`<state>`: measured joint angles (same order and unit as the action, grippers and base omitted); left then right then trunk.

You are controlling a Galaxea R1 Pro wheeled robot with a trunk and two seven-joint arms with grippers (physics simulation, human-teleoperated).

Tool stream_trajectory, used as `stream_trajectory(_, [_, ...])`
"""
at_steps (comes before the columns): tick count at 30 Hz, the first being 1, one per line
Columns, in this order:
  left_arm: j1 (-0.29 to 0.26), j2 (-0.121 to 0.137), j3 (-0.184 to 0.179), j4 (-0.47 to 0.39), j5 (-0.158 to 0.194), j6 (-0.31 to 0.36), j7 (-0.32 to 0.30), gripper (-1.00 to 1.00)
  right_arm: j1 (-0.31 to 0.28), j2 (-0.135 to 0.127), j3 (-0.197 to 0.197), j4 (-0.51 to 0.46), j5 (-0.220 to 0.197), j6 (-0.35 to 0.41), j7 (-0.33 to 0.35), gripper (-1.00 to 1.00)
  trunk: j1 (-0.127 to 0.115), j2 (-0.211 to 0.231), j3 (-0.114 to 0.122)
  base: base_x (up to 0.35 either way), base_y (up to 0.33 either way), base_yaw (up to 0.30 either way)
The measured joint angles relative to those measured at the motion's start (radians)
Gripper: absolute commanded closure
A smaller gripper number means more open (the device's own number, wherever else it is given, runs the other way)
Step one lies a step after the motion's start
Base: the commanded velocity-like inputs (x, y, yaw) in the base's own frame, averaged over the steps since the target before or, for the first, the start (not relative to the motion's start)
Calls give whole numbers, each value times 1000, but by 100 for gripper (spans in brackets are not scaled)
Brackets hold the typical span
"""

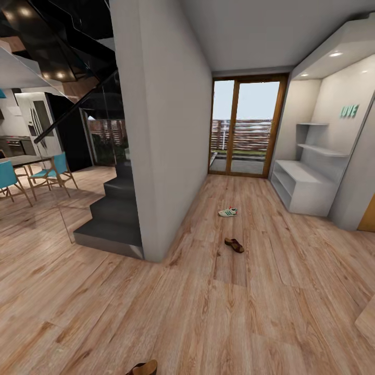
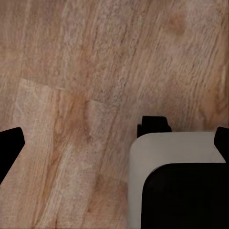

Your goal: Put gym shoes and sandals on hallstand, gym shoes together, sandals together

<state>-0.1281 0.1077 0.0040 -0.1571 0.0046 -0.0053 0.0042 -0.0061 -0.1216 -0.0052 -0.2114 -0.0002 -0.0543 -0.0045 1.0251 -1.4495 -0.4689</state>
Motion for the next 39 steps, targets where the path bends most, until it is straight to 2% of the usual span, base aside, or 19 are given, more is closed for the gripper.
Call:
stream_trajectory(2, [-12, 0, 0, -11, 1, 0, 0, -100, -1, -11, 0, -11, -1, -11, 0, -100, 0, 0, 0, 0, 0, 0])
stream_trajectory(9, [-52, -7, 1, -51, 4, -2, -1, -100, -23, -7, 1, -51, -4, -50, 3, -100, 0, 0, 0, 0, 0, 0])
stream_trajectory(15, [-84, -10, 5, -86, 6, -31, -9, -100, -39, -7, 3, -85, 0, -84, 8, -100, 0, 0, 0, 0, 0, 0])
stream_trajectory(16, [-82, -10, 5, -149, 6, -107, -9, -100, -40, -7, 4, -143, 0, -167, 8, -100, 0, 0, 0, 0, 0, 0])
stream_trajectory(17, [-83, -10, 4, -281, 6, -133, -9, -100, -41, -7, 4, -294, 1, -172, 9, -100, 0, 0, 0, 0, 0, 0])
stream_trajectory(18, [-81, -11, 4, -275, 6, -157, -10, -100, -43, -7, 5, -444, 2, -173, 9, -100, 0, 0, 0, 0, 0, 0])
stream_trajectory(22, [-79, -10, 4, -253, 6, -246, -5, -100, -43, -7, 6, -405, 2, -178, 9, -100, 0, 0, 0, 0, 0, 0])
stream_trajectory(26, [-79, -7, 4, -219, 7, -301, -1, -100, -44, -6, 5, -383, 1, -188, 8, -100, 0, 0, 0, 15, 0, 0])
stream_trajectory(39, [-79, -2, 17, -170, 7, -343, 0, -100, -44, -5, 3, -365, -1, -240, 6, -100, 0, 0, 0, 160, -71, 0])
